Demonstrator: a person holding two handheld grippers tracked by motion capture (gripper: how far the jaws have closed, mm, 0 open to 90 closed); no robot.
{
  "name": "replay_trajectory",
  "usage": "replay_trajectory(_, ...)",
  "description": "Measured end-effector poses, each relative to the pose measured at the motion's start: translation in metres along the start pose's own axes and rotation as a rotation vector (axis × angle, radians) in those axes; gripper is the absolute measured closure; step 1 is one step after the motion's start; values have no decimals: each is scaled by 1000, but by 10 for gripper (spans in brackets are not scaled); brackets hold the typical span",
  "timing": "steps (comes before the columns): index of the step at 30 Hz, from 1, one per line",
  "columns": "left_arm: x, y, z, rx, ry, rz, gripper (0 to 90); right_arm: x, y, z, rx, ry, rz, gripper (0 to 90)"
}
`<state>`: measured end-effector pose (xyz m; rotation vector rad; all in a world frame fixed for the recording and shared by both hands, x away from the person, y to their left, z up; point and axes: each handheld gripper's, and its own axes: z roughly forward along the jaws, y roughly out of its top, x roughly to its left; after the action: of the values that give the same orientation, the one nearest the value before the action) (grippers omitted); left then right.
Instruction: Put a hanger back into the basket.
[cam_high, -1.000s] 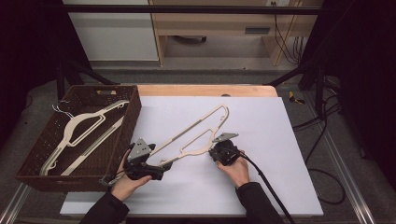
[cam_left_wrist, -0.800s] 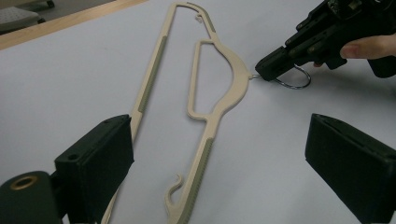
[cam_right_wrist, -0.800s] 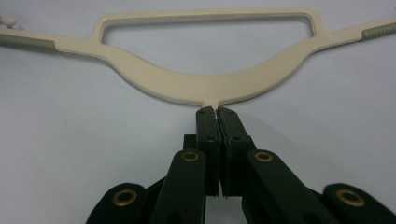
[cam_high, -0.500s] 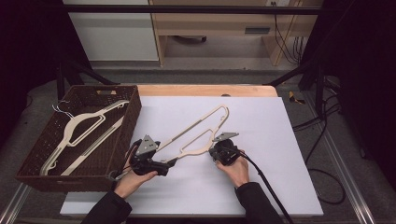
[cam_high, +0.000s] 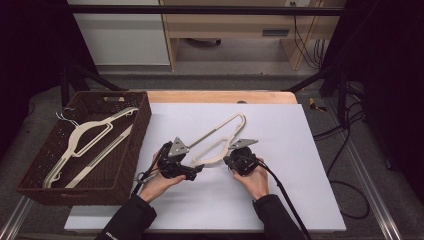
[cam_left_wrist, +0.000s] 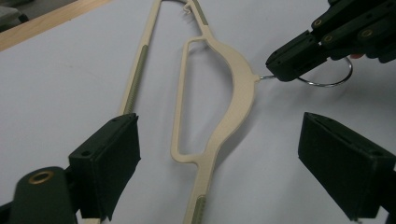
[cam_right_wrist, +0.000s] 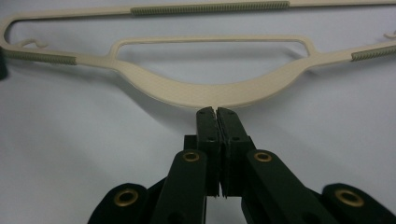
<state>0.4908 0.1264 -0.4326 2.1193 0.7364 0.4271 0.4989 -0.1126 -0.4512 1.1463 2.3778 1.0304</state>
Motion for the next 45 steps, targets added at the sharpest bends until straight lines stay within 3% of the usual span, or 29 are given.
replay_trajectory(6, -1, 8, 20, 30, -7, 20, 169, 1, 1, -1, -3, 2, -4, 891)
replay_trajectory(15, -10, 13, 45, 75, -9, 114, 277, 2, 4, -6, -13, 11, 2, 891)
replay_trajectory(23, -7, 10, 59, 145, -12, 170, 412, 4, 6, -8, -10, 8, 0, 891)
replay_trajectory(29, -7, 9, 66, 167, -21, 179, 516, 5, 7, -9, -11, 7, 6, 891)
replay_trajectory(36, -13, 10, 74, 208, -21, 218, 649, 6, 8, -12, -19, 11, 0, 891)
replay_trajectory(45, -13, 13, 69, 217, -21, 235, 673, 7, 9, -17, -45, 15, 7, 881)
